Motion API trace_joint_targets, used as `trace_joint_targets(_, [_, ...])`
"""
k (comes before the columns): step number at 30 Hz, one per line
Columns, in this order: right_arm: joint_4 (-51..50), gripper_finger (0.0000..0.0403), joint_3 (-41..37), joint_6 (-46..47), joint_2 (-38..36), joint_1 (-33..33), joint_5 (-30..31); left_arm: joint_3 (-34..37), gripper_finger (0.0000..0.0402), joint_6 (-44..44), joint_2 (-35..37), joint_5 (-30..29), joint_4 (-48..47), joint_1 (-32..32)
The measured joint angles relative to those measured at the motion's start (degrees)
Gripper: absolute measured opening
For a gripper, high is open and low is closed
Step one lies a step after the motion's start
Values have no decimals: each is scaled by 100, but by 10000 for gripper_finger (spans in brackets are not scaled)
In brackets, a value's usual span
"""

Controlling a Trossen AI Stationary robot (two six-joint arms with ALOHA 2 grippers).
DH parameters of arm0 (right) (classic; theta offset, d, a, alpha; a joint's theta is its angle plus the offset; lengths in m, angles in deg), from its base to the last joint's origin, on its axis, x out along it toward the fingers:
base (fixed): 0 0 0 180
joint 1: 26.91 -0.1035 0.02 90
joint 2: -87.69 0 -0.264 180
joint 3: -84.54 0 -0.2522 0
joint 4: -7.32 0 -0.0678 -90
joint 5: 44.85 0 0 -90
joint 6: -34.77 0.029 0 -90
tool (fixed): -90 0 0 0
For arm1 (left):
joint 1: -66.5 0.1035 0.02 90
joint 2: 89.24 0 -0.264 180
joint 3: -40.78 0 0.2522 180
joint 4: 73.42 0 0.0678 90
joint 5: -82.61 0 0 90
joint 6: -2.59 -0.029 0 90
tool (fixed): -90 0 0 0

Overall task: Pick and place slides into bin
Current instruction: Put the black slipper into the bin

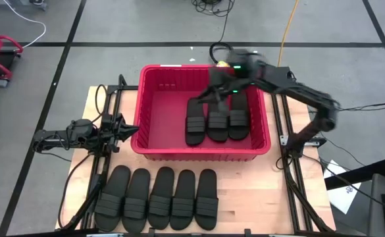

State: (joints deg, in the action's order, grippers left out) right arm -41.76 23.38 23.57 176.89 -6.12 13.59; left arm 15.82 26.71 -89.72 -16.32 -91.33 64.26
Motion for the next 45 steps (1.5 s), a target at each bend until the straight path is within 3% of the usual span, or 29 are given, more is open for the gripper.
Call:
trace_joint_targets(2, [92, 12, 7, 160, -382, -214, 374, 0, 31, -1, 1, -7, -21, 0])
trace_joint_targets(5, [-27, 11, -14, 492, -807, -562, 609, 0, 31, -79, 0, -30, -30, 0])
trace_joint_targets(8, [55, 2, -365, 856, -1161, -1060, 685, 0, 31, -137, 1, -37, -31, 0])
trace_joint_targets(10, [297, 3, -746, 1279, -1390, -1459, 1051, 0, 31, -204, 1, -21, -29, 0])
trace_joint_targets(13, [736, 1, -1553, 1829, -1835, -2074, 1894, 0, 31, -284, 1, 228, 77, 1])
trace_joint_targets(18, [2303, 0, -3358, 2333, -2896, -2905, 2989, -19, 31, -454, -56, 578, 856, 0])
trace_joint_targets(21, [2986, 0, -4369, 2380, -3648, -3327, 3711, -416, 31, -798, -372, 589, 590, 0])
trace_joint_targets(25, [3122, 0, -5351, 2451, -4544, -3791, 4377, -1452, 30, -1267, -1368, 326, -59, 0])
trace_joint_targets(30, [3206, 0, -6027, 2505, -5430, -4153, 4362, -2954, 30, -1129, -3074, 312, -18, -2])
trace_joint_targets(36, [2990, 0, -6271, 1966, -6233, -4472, 4353, -4448, 30, -1087, -5154, 850, -40, -265])
trace_joint_targets(41, [2606, 0, -6281, 1951, -6655, -4668, 4201, -5440, 31, -1261, -6547, 905, -139, -670])
trace_joint_targets(45, [2517, 0, -6282, 1949, -6836, -4732, 4184, -6388, 31, -1268, -7484, 910, -1038, -939])
